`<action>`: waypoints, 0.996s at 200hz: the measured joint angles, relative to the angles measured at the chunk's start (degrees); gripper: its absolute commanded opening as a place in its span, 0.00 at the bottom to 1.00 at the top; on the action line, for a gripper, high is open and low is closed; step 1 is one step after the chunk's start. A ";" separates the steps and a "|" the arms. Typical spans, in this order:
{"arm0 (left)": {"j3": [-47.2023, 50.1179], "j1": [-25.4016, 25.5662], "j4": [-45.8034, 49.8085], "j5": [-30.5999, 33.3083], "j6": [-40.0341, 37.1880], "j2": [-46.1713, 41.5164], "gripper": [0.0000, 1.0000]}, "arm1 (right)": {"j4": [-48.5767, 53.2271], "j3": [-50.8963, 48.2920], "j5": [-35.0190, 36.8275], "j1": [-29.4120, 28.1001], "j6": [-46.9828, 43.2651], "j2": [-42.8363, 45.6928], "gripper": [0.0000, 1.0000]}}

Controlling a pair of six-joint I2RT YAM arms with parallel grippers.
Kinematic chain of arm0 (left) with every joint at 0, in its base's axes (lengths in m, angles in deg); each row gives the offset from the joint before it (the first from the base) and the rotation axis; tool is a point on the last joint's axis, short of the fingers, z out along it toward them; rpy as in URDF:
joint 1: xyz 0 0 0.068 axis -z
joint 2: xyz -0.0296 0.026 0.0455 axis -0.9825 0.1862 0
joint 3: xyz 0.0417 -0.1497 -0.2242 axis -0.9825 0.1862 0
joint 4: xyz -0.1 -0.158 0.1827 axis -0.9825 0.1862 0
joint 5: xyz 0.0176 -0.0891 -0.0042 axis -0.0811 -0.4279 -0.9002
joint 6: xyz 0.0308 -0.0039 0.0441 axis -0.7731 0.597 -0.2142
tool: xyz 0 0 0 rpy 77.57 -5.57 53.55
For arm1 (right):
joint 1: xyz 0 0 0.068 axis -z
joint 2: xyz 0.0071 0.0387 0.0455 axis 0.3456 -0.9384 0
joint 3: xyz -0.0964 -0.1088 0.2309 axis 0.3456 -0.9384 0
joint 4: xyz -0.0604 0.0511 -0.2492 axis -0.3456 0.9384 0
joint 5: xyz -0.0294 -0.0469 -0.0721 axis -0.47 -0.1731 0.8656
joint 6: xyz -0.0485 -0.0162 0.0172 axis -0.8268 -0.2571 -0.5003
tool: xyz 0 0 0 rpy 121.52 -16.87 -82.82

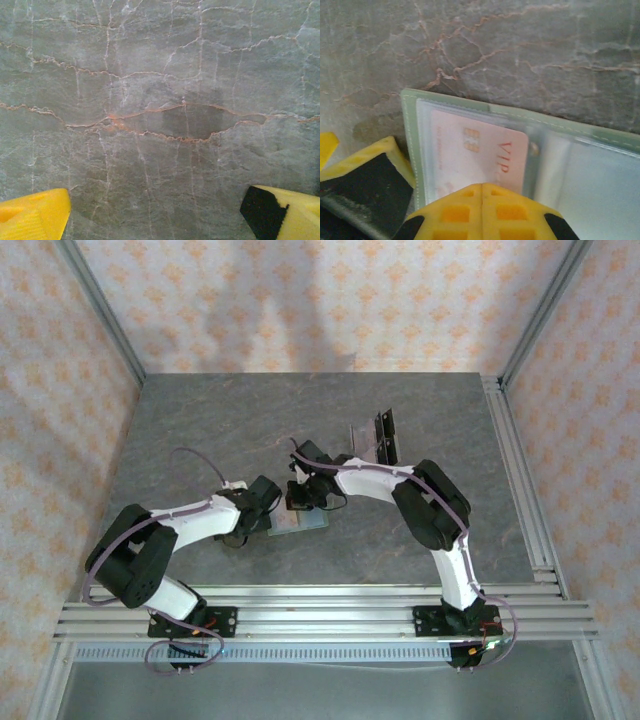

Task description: Put the credit cards into the card holder

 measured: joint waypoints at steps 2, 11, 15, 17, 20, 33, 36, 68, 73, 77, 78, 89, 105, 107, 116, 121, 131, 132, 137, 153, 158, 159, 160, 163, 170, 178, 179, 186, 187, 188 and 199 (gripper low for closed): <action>0.00 0.07 0.00 0.02 0.02 0.00 0.95 | 0.00 0.04 -0.02 0.00 0.00 0.00 0.00; 0.00 0.17 0.00 0.24 0.15 0.00 0.95 | 0.02 0.22 -0.09 0.00 0.00 0.00 0.00; 0.00 0.20 0.02 0.37 0.17 0.00 0.95 | 0.00 0.28 -0.07 0.00 -0.02 0.00 0.00; 0.00 0.20 0.02 0.42 0.17 0.00 0.95 | 0.00 0.31 -0.04 0.00 -0.02 0.00 0.00; 0.00 0.20 0.02 0.50 0.17 0.00 0.95 | 0.00 0.31 -0.04 0.00 -0.02 0.00 0.00; 0.00 0.20 0.07 0.59 0.17 -0.04 0.95 | 0.24 0.31 0.11 0.00 -0.09 0.02 0.00; 0.00 0.20 0.09 0.63 0.17 -0.09 0.95 | 0.33 0.31 0.26 0.02 -0.11 0.02 0.00; 0.02 0.20 0.90 1.01 0.22 -0.87 0.95 | 0.72 -0.72 1.55 0.09 -0.61 1.64 0.00; 0.04 0.20 0.92 1.01 0.20 -0.96 0.95 | 0.85 -1.09 1.75 0.11 -0.70 2.21 0.00; 0.07 0.20 0.96 1.03 0.22 -1.01 0.95 | 0.90 -1.36 1.81 0.17 -0.74 2.62 0.00; 0.07 0.20 0.96 1.03 0.22 -1.01 0.95 | 0.90 -1.46 1.86 0.17 -0.74 2.78 0.00; 0.07 0.20 1.09 1.07 0.24 -1.11 0.95 | 1.09 -1.95 2.14 0.20 -0.92 3.76 0.00; 0.13 0.20 1.09 1.18 0.24 -1.16 0.95 | 1.07 -2.27 2.49 0.35 -1.18 4.44 0.00; 0.13 0.20 1.09 1.18 0.24 -1.16 0.95 | 1.07 -2.32 2.51 0.35 -1.20 4.44 0.00; 0.13 0.17 1.09 1.20 0.26 -1.16 0.95 | 1.07 -2.54 2.62 0.35 -1.33 4.44 0.00; 0.13 0.20 1.09 1.20 0.28 -1.16 0.95 | 1.09 -2.73 2.62 0.42 -1.36 4.44 0.00; 0.13 0.20 1.09 1.20 0.35 -1.16 0.95 | 1.11 -3.06 2.62 0.46 -1.36 4.44 0.00; 0.13 0.20 1.09 1.20 0.37 -1.16 0.95 | 1.11 -3.08 2.62 0.46 -1.36 4.44 0.00; 0.13 0.20 1.09 1.22 0.37 -1.16 0.95 | 1.11 -3.19 2.60 0.46 -1.38 4.44 0.00; 0.13 0.20 1.09 1.29 0.37 -1.16 0.95 | 1.20 -3.26 2.62 0.46 -1.38 4.39 0.00; 0.13 0.20 1.09 1.33 0.37 -1.16 0.95 | 1.18 -3.26 2.62 0.46 -1.40 4.37 0.00; 0.13 0.20 1.09 1.33 0.37 -1.16 0.95 | 1.18 -3.26 2.62 0.46 -1.40 4.37 0.00; 0.13 0.20 1.09 1.36 0.37 -1.16 0.95 | 1.18 -3.26 2.62 0.46 -1.40 4.35 0.00; 0.13 0.20 1.09 1.38 0.37 -1.14 0.95 | 1.18 -3.26 2.62 0.46 -1.42 4.31 0.00; 0.13 0.20 1.09 1.40 0.37 -1.14 0.95 | 1.18 -3.26 2.62 0.46 -1.57 4.13 0.00; 0.13 0.20 1.05 1.40 0.37 -1.01 0.95 | 1.18 -3.26 2.62 0.46 -1.60 3.85 0.00; 0.13 0.20 1.05 1.40 0.37 -0.98 0.95 | 1.18 -3.26 2.62 0.46 -1.60 3.80 0.00; 0.13 0.20 0.92 1.42 0.39 -0.79 0.95 | 1.18 -3.26 2.60 0.46 -1.60 3.45 0.00; 0.13 0.20 0.92 1.42 0.39 -0.76 0.95 | 1.18 -3.26 2.62 0.46 -1.60 3.43 0.00; 0.13 0.20 0.90 1.42 0.39 -0.76 0.95 | 1.18 -3.26 2.62 0.46 -1.60 3.39 0.00; 0.13 0.20 0.70 1.44 0.39 -0.55 0.95 | 1.18 -3.26 2.60 0.46 -1.60 2.80 0.00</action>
